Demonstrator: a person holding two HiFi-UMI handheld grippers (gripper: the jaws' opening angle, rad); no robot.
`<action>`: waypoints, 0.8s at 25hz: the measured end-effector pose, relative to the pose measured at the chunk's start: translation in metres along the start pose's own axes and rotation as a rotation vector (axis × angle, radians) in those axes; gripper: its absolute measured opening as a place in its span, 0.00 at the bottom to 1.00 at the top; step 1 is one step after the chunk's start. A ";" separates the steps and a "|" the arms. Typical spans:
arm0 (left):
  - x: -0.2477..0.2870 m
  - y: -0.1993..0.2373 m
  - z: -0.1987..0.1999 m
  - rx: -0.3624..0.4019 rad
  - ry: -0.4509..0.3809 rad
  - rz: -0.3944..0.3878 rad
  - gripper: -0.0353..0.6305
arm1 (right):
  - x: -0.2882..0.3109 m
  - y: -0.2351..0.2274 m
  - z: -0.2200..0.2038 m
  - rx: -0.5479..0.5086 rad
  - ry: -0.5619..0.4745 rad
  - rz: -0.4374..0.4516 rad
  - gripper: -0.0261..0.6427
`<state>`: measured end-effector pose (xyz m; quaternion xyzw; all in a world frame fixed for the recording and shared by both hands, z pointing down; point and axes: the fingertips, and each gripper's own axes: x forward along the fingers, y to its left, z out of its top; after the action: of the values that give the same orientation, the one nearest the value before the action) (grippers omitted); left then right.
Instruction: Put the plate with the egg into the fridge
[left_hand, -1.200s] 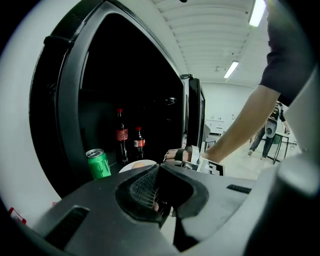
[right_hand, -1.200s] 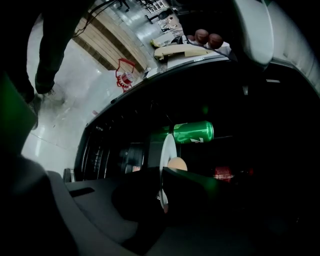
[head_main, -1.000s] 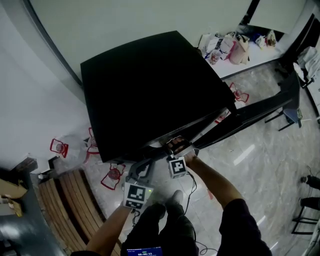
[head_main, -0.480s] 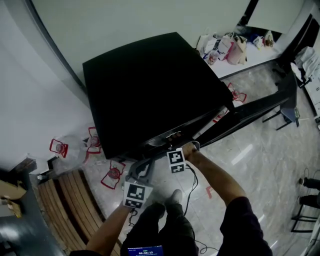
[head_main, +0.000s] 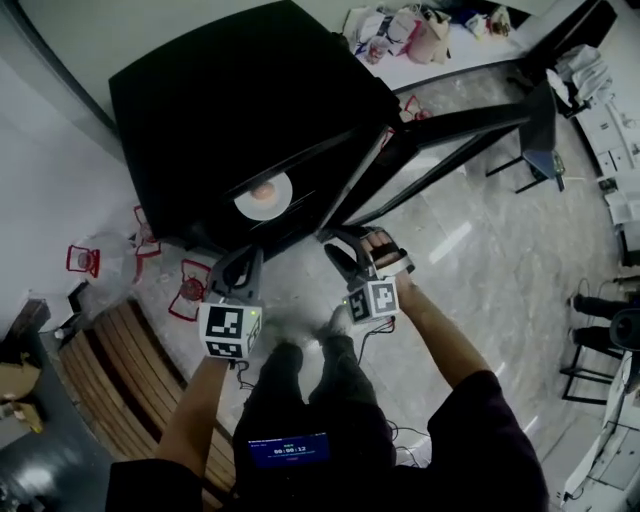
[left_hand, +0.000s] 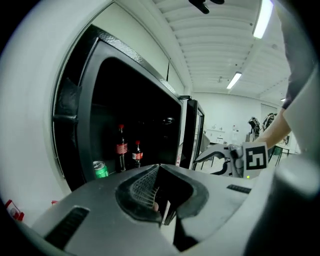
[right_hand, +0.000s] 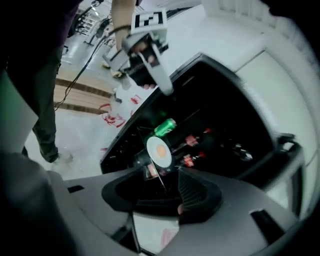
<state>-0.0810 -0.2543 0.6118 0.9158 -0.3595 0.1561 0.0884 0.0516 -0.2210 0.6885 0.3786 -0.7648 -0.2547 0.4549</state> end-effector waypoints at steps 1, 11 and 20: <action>0.000 -0.008 0.004 -0.002 -0.002 -0.004 0.07 | -0.023 -0.008 -0.008 0.027 -0.002 -0.052 0.34; 0.053 -0.115 0.048 0.026 -0.045 0.024 0.07 | -0.172 -0.114 -0.116 0.249 -0.164 -0.428 0.28; 0.117 -0.213 0.106 0.054 -0.113 0.081 0.07 | -0.233 -0.195 -0.227 0.439 -0.256 -0.443 0.05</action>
<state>0.1694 -0.2025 0.5432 0.9098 -0.3965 0.1169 0.0370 0.3908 -0.1564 0.5321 0.5896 -0.7513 -0.2220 0.1964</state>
